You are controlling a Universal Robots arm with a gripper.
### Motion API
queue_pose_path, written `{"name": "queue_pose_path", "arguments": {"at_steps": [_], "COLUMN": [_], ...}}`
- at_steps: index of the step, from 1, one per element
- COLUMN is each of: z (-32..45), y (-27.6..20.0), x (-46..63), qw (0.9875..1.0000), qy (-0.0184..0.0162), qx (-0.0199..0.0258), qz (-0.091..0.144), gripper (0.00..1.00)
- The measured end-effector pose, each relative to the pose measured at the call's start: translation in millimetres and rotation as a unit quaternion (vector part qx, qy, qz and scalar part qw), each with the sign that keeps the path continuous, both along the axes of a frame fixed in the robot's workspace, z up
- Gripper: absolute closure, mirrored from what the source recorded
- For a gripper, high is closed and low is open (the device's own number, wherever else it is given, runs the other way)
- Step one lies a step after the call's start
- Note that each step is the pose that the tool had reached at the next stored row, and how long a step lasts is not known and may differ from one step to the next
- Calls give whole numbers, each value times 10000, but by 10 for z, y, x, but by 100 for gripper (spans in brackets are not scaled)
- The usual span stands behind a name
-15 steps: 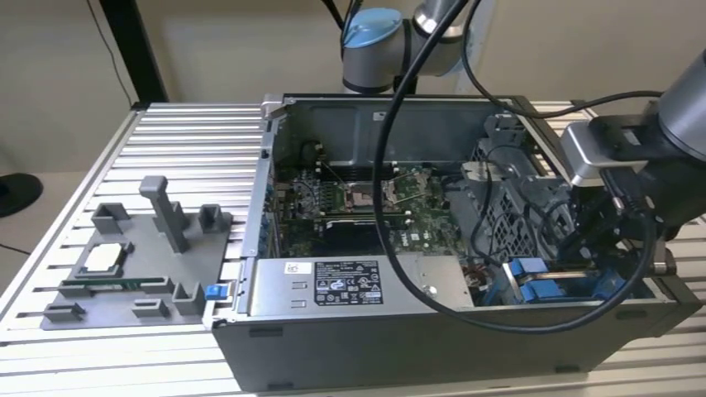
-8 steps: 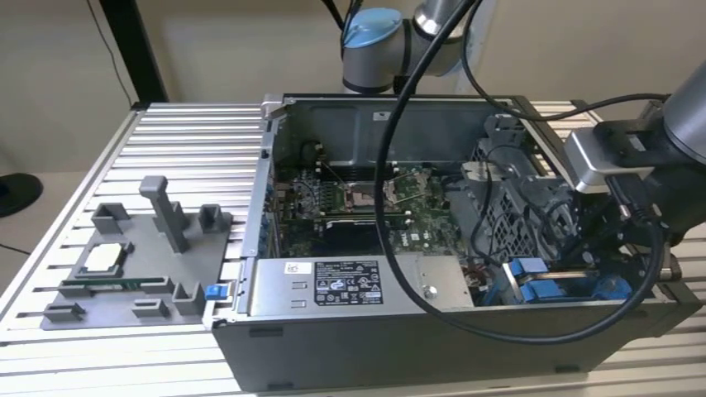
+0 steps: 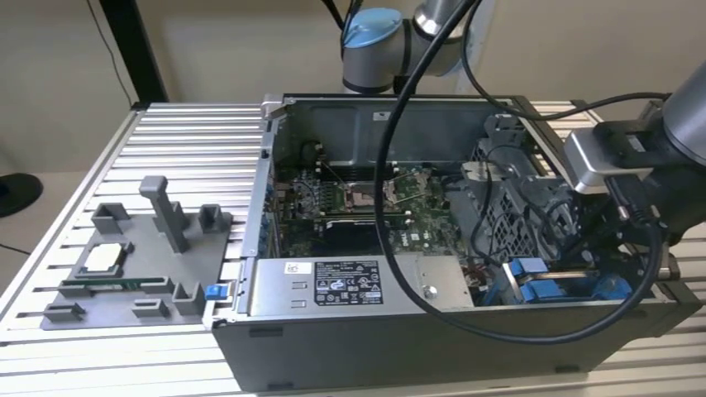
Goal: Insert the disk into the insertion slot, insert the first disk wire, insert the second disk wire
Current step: 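Insert the second disk wire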
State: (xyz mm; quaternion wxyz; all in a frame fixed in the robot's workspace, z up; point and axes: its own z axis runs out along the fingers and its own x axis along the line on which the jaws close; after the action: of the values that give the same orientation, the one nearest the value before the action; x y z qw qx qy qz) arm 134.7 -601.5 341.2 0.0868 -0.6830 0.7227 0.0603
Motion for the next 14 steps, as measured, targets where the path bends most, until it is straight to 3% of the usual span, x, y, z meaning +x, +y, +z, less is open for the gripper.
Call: {"name": "queue_pose_path", "arguments": {"at_steps": [9,14], "z": [0,0], "y": [1,0], "x": [-6,-29], "qw": [10000,10000], "qy": [-62,-63], "qx": [71,73], "qz": [0,5], "gripper": [100,100]}}
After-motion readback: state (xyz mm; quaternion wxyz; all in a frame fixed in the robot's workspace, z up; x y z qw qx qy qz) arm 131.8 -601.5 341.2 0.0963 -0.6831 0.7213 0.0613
